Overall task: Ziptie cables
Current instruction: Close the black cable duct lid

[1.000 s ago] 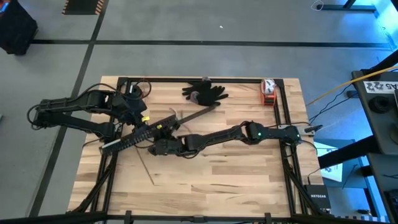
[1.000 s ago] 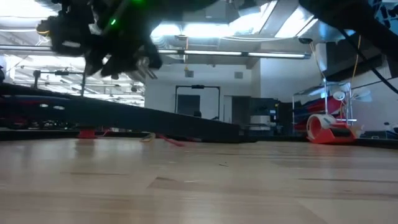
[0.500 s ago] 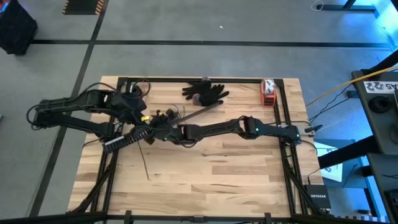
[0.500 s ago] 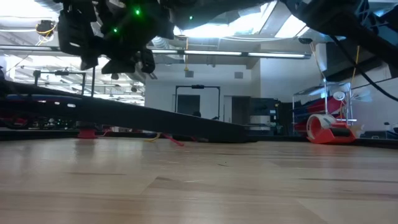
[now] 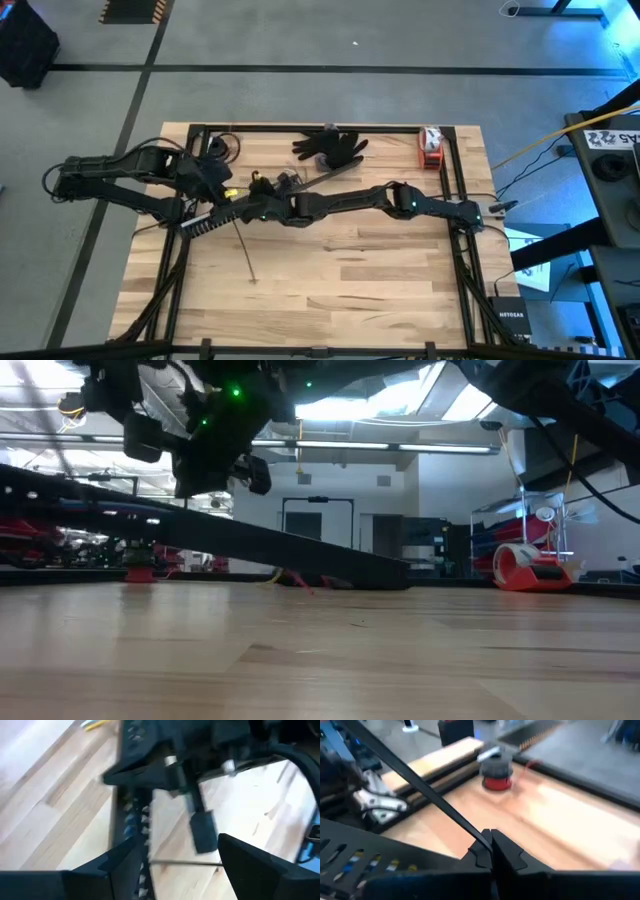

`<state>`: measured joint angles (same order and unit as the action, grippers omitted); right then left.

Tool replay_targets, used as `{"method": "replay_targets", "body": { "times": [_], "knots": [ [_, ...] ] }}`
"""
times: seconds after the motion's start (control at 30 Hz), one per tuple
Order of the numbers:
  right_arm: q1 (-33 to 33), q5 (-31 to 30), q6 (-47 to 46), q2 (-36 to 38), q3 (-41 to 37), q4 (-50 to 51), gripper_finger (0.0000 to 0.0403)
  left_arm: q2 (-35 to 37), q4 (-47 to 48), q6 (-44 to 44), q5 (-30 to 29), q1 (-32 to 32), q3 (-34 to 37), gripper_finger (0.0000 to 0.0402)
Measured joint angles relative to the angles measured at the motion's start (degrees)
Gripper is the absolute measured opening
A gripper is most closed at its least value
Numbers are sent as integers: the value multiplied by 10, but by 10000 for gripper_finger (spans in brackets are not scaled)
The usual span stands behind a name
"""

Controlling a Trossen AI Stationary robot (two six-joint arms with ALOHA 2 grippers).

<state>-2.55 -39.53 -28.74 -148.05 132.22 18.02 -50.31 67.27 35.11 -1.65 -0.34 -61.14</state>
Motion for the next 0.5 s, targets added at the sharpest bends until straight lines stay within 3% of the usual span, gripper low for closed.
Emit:
{"method": "replay_targets", "body": {
  "times": [0.2,0.5],
  "knots": [
    [-1,41,-56,5,-42,7,1,30,30,104,-90,-87,2,250],
    [-1,66,-96,5,-56,38,1,31,30,165,-126,-174,2,250]
  ]
}}
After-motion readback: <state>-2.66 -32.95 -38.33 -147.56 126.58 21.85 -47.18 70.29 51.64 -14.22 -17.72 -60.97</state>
